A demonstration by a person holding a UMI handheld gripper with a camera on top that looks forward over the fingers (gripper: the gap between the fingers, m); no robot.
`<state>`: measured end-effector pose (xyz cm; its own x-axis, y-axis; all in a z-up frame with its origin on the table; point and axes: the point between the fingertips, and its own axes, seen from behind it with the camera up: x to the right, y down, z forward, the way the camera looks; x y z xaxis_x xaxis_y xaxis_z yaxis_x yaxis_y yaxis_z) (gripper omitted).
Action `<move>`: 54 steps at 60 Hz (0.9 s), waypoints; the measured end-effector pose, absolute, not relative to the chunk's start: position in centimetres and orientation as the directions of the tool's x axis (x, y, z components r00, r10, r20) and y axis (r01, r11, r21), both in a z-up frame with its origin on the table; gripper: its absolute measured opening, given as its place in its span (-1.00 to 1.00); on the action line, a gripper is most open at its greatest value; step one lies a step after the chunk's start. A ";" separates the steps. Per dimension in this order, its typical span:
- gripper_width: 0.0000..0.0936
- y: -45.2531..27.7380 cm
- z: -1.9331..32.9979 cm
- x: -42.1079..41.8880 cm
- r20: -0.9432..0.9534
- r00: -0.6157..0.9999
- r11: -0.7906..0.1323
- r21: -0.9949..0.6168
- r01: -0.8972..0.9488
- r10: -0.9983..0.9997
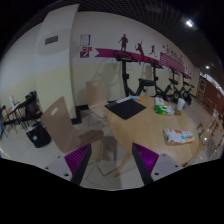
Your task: Fold towel
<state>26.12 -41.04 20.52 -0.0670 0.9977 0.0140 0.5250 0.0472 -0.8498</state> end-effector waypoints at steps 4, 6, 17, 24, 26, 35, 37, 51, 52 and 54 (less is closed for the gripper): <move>0.84 -39.4 20.5 25.7 0.038 -0.030 0.048 -0.853 0.520 0.999; 0.84 -38.2 20.4 25.3 0.045 -0.010 0.044 -0.856 0.516 0.999; 0.83 -27.6 18.2 23.1 0.111 0.105 0.043 -0.861 0.506 0.988; 0.83 -23.0 17.0 22.3 0.131 0.161 0.028 -0.853 0.521 0.978; 0.82 -20.6 16.7 21.9 0.131 0.172 0.022 -0.853 0.522 0.976; 0.82 -15.6 14.8 19.4 0.137 0.209 0.006 -0.851 0.526 0.968; 0.83 -14.5 14.3 18.8 0.135 0.217 0.001 -0.851 0.525 0.967; 0.83 -9.1 10.2 12.8 0.115 0.226 -0.023 -0.847 0.532 0.967; 0.82 -8.8 9.9 12.2 0.115 0.223 -0.022 -0.846 0.532 0.968; 0.81 -8.3 9.1 11.1 0.117 0.217 -0.018 -0.844 0.536 0.969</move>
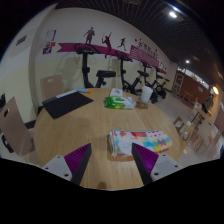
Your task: Fold towel
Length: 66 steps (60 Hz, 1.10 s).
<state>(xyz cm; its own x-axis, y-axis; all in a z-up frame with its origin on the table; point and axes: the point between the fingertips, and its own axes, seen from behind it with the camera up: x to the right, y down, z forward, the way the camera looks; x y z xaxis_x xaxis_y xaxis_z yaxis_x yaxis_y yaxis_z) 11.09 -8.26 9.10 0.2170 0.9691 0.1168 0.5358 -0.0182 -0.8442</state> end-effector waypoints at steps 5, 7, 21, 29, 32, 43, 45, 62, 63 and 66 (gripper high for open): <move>0.82 -7.3 7.2 8.3 0.118 0.206 -0.014 -0.837 0.546 0.972; 0.81 -6.9 6.3 7.2 0.116 0.201 -0.015 -0.833 0.554 0.973; 0.69 -4.3 0.3 1.4 0.098 0.184 -0.037 -0.789 0.614 0.978; -0.41 -4.8 -1.1 0.6 0.080 0.150 -0.030 -0.786 0.617 0.985; -0.67 -4.5 -1.1 0.7 0.122 0.151 0.000 -0.777 0.630 0.981; -0.98 -8.5 -0.2 1.2 0.060 0.083 -0.013 -0.731 0.682 0.995; -0.97 -9.9 0.9 1.0 0.009 0.069 -0.041 -0.735 0.677 0.998; -0.98 -7.7 12.8 2.0 -0.190 0.041 -0.175 -0.771 0.612 0.981; -0.97 -7.0 12.9 2.2 -0.194 0.048 -0.182 -0.767 0.615 0.980; -0.97 -4.6 12.7 2.7 -0.200 0.080 -0.206 -0.759 0.617 0.977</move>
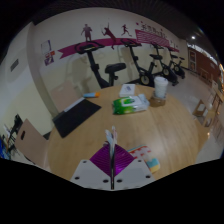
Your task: Fold towel
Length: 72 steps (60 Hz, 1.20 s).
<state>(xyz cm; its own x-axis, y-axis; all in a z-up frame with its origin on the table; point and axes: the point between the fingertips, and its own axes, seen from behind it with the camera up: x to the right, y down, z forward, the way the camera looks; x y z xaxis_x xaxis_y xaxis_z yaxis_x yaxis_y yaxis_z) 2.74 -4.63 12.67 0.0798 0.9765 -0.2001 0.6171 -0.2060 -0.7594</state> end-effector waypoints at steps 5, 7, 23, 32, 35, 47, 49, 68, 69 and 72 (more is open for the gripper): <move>-0.97 -0.2 10.4 3.5 -0.155 0.124 -0.199 -0.742 0.640 0.980; -0.97 1.1 9.4 3.4 -0.148 0.137 -0.202 -0.735 0.647 0.979; -0.94 7.6 2.7 2.8 -0.006 0.128 -0.093 -0.717 0.691 0.992; 0.23 8.4 4.2 3.0 0.041 0.109 -0.042 -0.744 0.667 0.993; 0.88 8.6 5.8 3.1 0.049 0.120 -0.041 -0.759 0.649 0.992; 0.81 6.5 15.4 9.6 -0.031 0.199 -0.148 -0.780 0.608 0.980; 0.81 5.9 16.7 10.9 -0.032 0.201 -0.150 -0.780 0.607 0.979; 0.82 2.0 22.0 20.3 -0.012 0.230 -0.153 -0.779 0.608 0.973; 0.84 2.0 22.1 20.3 -0.014 0.232 -0.155 -0.782 0.604 0.973; 0.83 1.7 22.4 20.7 -0.014 0.239 -0.158 -0.787 0.596 0.971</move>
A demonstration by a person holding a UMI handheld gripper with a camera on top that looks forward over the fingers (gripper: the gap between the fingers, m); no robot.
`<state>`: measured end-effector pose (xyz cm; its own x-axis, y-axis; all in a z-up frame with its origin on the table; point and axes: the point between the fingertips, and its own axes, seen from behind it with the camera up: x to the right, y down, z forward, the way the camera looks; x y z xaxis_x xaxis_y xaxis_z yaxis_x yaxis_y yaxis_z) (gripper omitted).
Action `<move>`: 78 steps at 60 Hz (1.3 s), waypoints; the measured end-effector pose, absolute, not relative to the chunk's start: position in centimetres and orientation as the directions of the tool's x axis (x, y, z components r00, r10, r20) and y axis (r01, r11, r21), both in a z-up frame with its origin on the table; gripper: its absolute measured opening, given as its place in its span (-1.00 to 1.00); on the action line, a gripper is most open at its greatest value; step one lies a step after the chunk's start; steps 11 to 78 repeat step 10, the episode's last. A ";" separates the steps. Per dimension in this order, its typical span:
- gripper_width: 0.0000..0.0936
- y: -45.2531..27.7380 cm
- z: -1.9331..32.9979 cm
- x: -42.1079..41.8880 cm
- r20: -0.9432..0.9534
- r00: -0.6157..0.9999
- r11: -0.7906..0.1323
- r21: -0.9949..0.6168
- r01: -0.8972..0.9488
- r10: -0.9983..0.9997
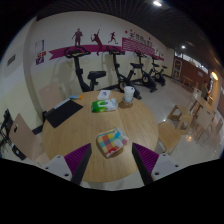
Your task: Fold towel
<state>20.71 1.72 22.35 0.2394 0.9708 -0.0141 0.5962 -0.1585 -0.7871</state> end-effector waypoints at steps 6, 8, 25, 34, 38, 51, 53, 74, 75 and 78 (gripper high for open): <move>0.84 2.2 22.5 21.0 0.003 0.247 -0.148 -0.793 0.591 0.969; 0.83 2.1 22.5 21.0 -0.001 0.245 -0.150 -0.792 0.592 0.969; 0.83 2.0 22.5 21.1 -0.006 0.244 -0.154 -0.791 0.592 0.970; 0.83 2.0 22.5 21.1 -0.006 0.244 -0.154 -0.791 0.592 0.970; 0.83 2.0 22.5 21.1 -0.006 0.244 -0.154 -0.791 0.592 0.970; 0.83 2.0 22.5 21.1 -0.006 0.244 -0.154 -0.791 0.592 0.970; 0.83 2.0 22.5 21.1 -0.006 0.244 -0.154 -0.791 0.592 0.970; 0.83 2.0 22.5 21.1 -0.006 0.244 -0.154 -0.791 0.592 0.970; 0.83 2.0 22.5 21.1 -0.006 0.244 -0.154 -0.791 0.592 0.970; 0.83 2.0 22.5 21.1 -0.006 0.244 -0.154 -0.791 0.592 0.970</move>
